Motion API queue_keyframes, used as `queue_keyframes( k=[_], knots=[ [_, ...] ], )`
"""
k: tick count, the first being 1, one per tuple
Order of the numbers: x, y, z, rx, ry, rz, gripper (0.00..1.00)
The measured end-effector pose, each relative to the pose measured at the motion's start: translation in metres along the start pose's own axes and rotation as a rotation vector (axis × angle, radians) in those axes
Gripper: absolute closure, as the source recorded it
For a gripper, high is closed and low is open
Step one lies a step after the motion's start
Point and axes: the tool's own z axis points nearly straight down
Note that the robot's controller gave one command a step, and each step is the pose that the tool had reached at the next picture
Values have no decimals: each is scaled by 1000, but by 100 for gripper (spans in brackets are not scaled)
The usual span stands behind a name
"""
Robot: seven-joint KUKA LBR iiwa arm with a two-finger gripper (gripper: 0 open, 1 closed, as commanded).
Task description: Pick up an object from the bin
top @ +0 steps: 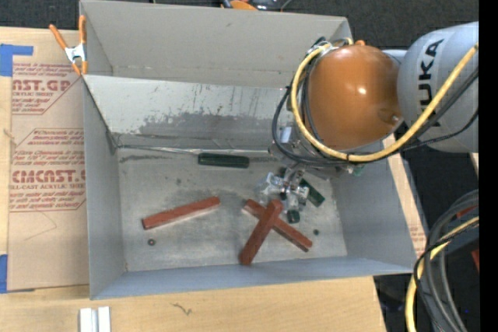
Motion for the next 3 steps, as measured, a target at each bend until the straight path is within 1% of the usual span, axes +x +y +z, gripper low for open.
queue_keyframes(
  k=[1, 2, 3],
  knots=[
    [-44, -4, -128, 9, -6, 23, 100],
    [-60, 7, -6, -6, 2, -334, 100],
    [-61, 6, -9, -2, 0, -332, 0]
  ],
)
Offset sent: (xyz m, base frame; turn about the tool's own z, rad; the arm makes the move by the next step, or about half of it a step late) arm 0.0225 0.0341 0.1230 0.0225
